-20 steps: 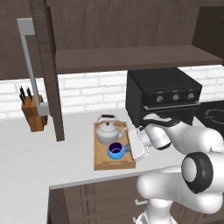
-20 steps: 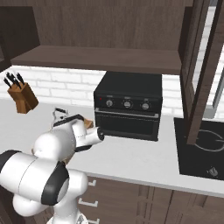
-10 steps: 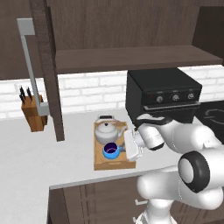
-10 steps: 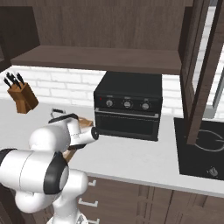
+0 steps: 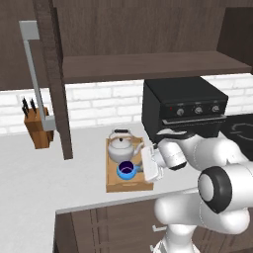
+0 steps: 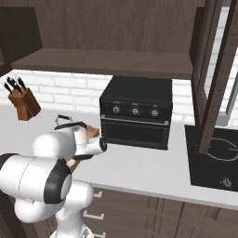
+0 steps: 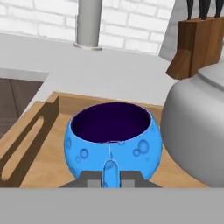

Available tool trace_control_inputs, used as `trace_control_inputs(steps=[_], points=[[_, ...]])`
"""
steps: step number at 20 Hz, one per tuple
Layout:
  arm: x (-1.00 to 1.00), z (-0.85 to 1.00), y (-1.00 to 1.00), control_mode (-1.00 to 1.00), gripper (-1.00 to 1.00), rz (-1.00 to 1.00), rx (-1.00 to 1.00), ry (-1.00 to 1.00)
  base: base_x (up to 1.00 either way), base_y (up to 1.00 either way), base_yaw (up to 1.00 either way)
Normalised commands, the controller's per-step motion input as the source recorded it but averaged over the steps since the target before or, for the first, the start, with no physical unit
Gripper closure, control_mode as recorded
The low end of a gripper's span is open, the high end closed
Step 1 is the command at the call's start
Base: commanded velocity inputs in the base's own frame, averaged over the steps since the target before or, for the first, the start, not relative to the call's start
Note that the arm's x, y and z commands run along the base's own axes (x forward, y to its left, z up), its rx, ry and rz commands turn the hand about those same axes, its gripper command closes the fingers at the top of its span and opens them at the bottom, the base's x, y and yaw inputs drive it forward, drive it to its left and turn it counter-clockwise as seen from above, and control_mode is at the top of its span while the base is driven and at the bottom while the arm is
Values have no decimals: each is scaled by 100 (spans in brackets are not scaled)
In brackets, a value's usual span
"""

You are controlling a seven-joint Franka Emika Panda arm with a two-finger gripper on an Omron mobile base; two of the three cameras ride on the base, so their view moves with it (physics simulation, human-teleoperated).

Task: Pick the kettle from the counter and place it on the tray. Then pick the mug from the cabinet and place it on the tray. Then close the cabinet doors.

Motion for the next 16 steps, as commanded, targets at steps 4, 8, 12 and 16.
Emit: trace_control_inputs(steps=[4, 8, 12, 16], points=[[-44, -4, 0, -100, -100, -8, 0, -3, 0, 0, 0], [-37, 0, 0, -100, -100, -11, 0, -1, 0, 0, 0], [-48, 6, -6, -100, -100, -13, 2, -1, 0, 0, 0], [-62, 31, -14, -100, -100, -18, 3, 0, 0, 0, 0]])
